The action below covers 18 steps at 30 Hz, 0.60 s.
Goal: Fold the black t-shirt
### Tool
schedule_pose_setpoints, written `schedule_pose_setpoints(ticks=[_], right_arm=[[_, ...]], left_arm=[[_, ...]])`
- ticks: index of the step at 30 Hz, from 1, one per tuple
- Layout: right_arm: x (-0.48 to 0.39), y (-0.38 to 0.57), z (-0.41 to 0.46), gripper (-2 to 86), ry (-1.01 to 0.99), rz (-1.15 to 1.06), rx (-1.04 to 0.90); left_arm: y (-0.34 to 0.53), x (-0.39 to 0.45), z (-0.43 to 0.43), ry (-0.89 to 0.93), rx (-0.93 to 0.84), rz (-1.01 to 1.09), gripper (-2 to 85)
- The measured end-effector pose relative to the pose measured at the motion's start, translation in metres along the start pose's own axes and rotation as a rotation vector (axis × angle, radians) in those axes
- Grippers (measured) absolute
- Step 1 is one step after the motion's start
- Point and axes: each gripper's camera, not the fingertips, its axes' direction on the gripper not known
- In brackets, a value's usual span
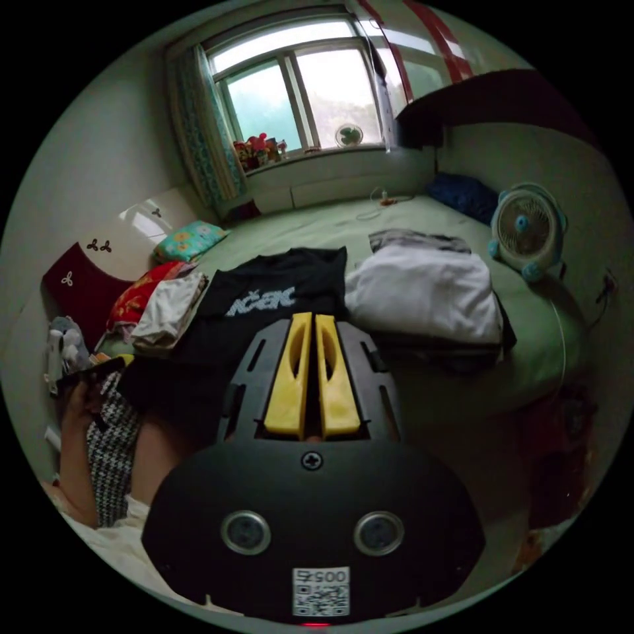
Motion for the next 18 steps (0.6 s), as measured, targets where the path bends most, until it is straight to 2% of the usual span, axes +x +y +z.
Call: schedule_pose_setpoints(ticks=[3, 7, 12, 18], right_arm=[[-0.005, -0.036, 0.029, -0.7, 0.060, -0.013, 0.001], [-0.002, -0.058, 0.075, 4.4, 0.124, 0.029, -0.156], [-0.006, -0.024, 0.068, 8.1, 0.125, -0.071, -0.148], [0.002, 0.002, 0.094, 8.2, 0.110, -0.073, -0.253]], left_arm=[[-0.039, -0.005, 0.015, -0.055, 0.031, -0.019, 1.5], [-0.057, -0.020, 0.047, -0.056, -0.097, -0.105, 4.4], [-0.033, -0.019, 0.050, -0.142, -0.094, -0.055, 7.1], [-0.019, -0.025, 0.080, -0.081, -0.157, -0.059, 12.1]])
